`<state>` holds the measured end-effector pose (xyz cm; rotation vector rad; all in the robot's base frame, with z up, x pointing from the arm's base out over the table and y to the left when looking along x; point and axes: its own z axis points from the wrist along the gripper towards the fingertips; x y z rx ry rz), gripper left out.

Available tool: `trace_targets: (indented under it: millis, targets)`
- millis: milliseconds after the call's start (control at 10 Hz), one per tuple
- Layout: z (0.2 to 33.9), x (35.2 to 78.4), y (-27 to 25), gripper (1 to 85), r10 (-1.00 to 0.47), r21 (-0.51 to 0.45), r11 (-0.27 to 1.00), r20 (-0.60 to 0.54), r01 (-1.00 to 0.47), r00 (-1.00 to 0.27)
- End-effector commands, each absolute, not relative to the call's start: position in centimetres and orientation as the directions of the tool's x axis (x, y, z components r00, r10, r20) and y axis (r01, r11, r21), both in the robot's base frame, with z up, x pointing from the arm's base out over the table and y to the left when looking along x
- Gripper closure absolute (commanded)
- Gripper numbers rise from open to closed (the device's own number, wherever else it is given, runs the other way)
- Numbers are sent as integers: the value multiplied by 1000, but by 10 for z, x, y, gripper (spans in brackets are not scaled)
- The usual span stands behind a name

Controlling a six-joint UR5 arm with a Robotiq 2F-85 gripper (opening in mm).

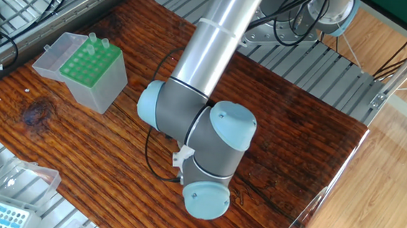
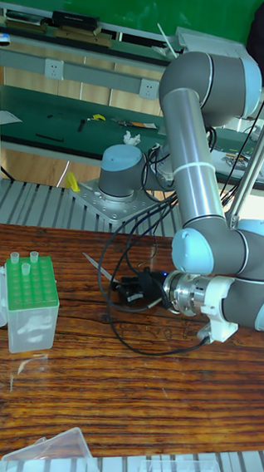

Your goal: Insert a large pipette tip into the holder for large pipette tips

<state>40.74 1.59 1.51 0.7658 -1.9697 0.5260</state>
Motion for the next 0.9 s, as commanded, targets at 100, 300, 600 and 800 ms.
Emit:
trace_targets:
  millis: [100, 300, 600, 800]
  targets:
    - [19, 404, 15, 513, -305, -44, 716, 878, -697, -369]
    - [13, 403, 7, 517, -312, -43, 712, 875, -701, -371]
    - [13, 403, 9, 523, -316, -39, 714, 873, -699, -371]
    - [17, 404, 15, 527, -311, -40, 717, 875, -696, -371]
